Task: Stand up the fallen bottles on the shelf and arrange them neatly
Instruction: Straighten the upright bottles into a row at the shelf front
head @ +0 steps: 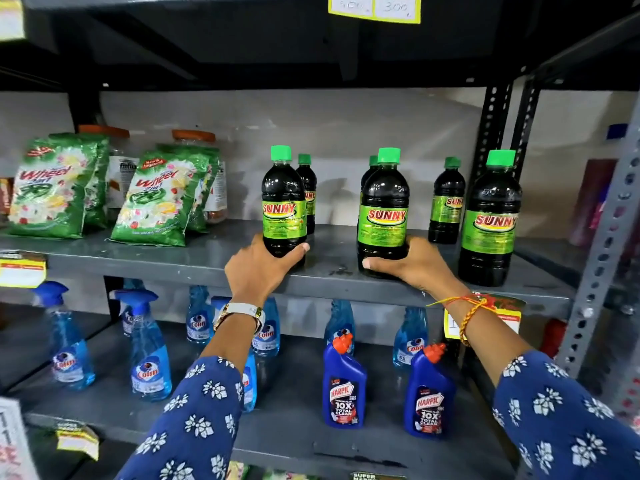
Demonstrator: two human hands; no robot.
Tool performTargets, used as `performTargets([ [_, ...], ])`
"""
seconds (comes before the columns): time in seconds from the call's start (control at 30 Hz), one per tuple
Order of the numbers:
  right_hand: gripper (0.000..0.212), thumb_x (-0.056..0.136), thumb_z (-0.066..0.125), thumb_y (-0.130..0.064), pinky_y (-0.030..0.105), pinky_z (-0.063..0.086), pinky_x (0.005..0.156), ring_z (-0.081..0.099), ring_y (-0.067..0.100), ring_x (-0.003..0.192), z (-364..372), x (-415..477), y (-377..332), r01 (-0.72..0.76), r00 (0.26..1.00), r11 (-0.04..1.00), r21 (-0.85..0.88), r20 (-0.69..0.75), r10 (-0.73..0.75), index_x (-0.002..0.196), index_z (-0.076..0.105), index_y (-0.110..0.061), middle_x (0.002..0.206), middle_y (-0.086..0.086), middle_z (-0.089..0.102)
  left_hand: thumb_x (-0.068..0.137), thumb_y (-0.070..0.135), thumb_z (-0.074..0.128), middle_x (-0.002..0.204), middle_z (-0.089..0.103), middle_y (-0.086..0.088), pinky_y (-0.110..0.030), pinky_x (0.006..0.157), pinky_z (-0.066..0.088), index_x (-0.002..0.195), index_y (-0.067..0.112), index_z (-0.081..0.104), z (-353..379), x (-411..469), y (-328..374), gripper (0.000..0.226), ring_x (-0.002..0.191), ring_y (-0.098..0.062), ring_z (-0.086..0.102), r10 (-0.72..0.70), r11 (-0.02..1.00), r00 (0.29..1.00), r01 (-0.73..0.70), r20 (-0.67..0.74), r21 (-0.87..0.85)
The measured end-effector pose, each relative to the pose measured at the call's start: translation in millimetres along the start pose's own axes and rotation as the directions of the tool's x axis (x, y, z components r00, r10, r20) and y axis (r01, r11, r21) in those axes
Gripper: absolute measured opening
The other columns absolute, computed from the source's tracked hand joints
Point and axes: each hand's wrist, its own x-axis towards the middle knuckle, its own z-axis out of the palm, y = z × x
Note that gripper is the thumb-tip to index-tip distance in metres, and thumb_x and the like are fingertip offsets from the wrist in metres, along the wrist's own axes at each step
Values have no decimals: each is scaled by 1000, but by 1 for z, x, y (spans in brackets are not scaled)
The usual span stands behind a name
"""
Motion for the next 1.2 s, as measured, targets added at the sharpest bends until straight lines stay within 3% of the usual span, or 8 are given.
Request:
performTargets([
  [0.23, 54, 63, 79, -50, 21, 42, 82, 63, 13, 101, -2, -2, -2, -1, 1000, 1000, 16, 19, 1, 110, 68, -25, 106, 0, 71, 64, 84, 50, 98, 69, -13, -36, 72, 44, 108, 13, 55, 0, -3, 3, 84, 91, -34, 63, -25, 1000, 1000, 25, 9, -13],
  [0.4, 109, 55, 75, -64, 32, 40, 106, 42, 16, 130, -9, -34, -3, 128, 965, 981, 148, -247, -88, 141, 31, -15, 144, 5, 41, 67, 79, 53, 145, 37, -21, -45, 101, 36, 147, 5, 12, -8, -10, 12, 116, 125, -35, 43, -102, 930, 987, 49, -126, -365],
  [0.5, 79, 69, 74, -48, 20, 38, 103, 46, 12, 121, -42, -56, 1, 417, 747, 908, 47, -586, -313, 132, 42, -13, 128, -1, 45, 78, 61, 57, 135, 43, -22, -31, 97, 35, 137, -4, 29, -18, -29, 38, 92, 118, -30, 46, 0, 867, 884, -233, -467, -441],
  [0.57, 72, 71, 75, -42, 18, 39, 100, 49, 15, 114, -73, -51, 11, 414, 613, 910, -24, -732, -298, 126, 44, -9, 121, 0, 46, 80, 56, 58, 128, 49, -18, -30, 92, 39, 133, -2, 36, -19, -36, 68, 82, 111, -23, 50, 121, 833, 881, -341, -458, -436],
  [0.7, 74, 73, 77, -23, -1, 38, 86, 52, 4, 103, -109, -37, 34, 172, 897, 942, 287, -442, -29, 134, 37, -8, 122, -1, 49, 67, 73, 62, 134, 50, -9, -38, 93, 44, 140, 9, 29, 2, -37, 119, 103, 116, -23, 51, 212, 860, 977, -196, -19, -471],
  [0.77, 53, 75, 73, -6, 17, 47, 95, 58, 6, 93, -113, -34, 49, 66, 987, 951, 302, -160, -18, 122, 50, -12, 114, 3, 59, 60, 78, 61, 131, 54, -12, -41, 91, 45, 136, 11, 28, 18, -40, 127, 107, 114, -30, 54, 136, 915, 968, -40, 212, -401],
  [0.93, 48, 69, 77, 3, 9, 51, 74, 62, 15, 90, -116, -26, 66, -7, 1000, 977, 214, 27, 1, 113, 61, -6, 105, 10, 66, 61, 78, 60, 116, 62, -14, -40, 80, 46, 122, 9, 38, 31, -44, 128, 94, 105, -34, 59, 98, 988, 948, -56, 303, -147],
  [1.2, 44, 67, 82, -14, 17, 47, 79, 63, 12, 87, -116, -25, 70, -22, 1000, 993, 113, 3, 21, 107, 64, -18, 97, 0, 69, 64, 77, 59, 107, 66, -10, -36, 74, 45, 114, 13, 48, 34, -44, 125, 81, 98, -32, 61, 124, 987, 961, -93, 247, -134],
])
